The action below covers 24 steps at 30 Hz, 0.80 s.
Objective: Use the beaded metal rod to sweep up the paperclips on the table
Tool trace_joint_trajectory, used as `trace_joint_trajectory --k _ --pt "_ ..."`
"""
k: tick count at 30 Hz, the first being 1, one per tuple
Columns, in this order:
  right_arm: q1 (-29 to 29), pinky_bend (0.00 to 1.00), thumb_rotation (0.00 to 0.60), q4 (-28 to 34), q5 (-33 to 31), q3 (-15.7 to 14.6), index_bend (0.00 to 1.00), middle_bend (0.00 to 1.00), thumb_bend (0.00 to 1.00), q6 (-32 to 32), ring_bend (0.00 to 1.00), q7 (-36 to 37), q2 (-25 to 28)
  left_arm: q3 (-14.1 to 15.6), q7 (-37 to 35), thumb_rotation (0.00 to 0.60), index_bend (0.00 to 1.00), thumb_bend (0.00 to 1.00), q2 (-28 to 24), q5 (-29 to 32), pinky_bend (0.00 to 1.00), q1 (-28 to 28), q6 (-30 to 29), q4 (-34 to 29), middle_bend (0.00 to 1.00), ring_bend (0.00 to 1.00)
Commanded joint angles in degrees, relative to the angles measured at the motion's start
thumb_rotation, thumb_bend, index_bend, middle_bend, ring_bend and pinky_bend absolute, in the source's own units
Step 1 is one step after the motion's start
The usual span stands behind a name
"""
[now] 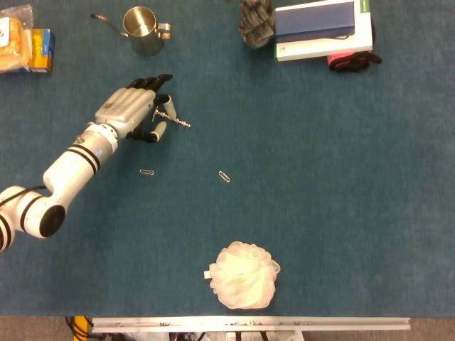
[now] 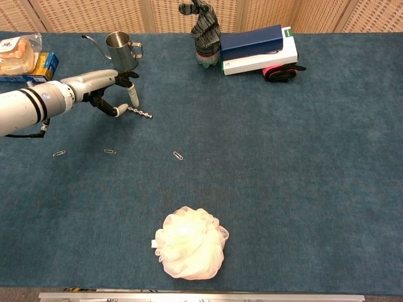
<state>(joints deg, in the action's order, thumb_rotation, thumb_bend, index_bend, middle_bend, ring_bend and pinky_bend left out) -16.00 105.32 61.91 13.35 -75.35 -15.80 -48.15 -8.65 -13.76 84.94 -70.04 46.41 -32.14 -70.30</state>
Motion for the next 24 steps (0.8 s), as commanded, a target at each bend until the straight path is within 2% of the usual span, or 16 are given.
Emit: trace_joint_trajectory --k 1,7,11,13,24 --pt "0.0 0.06 0.600 -0.2 -0.3 0.0 0.13 0.04 0.00 -0.1 0.00 -0.1 -0.1 0.0 -2.4 0.600 0.39 0.50 0.4 -0.7 0.00 0.4 1.1 1.0 0.00 0.00" --pt "-0.1 0.06 0.600 -0.5 -0.9 0.3 0.13 0.04 0.00 -0.2 0.00 0.0 -0.1 -0.5 -6.9 0.600 0.38 0.48 0.6 -2.1 0.00 1.2 3.1 2.3 0.00 0.00" --pt "-0.3 0.06 0.600 -0.6 -0.9 0.3 0.13 0.04 0.00 0.0 0.00 -0.1 -0.1 -0.3 -8.5 0.600 0.38 0.35 1.0 -3.8 0.00 1.7 3.3 3.0 0.00 0.00" --pt "-0.4 0.06 0.600 -0.7 -1.0 0.3 0.13 0.04 0.00 0.1 0.00 -0.1 -0.1 -0.1 -8.9 0.600 0.38 0.33 1.2 -4.3 0.00 2.0 3.4 3.4 0.00 0.00" --pt "-0.5 0.06 0.600 -1.1 -1.5 0.2 0.13 0.04 0.00 0.4 0.00 0.1 -0.2 1.1 -8.9 0.600 0.39 0.32 4.8 -5.3 0.00 3.1 3.7 9.1 0.00 0.00"
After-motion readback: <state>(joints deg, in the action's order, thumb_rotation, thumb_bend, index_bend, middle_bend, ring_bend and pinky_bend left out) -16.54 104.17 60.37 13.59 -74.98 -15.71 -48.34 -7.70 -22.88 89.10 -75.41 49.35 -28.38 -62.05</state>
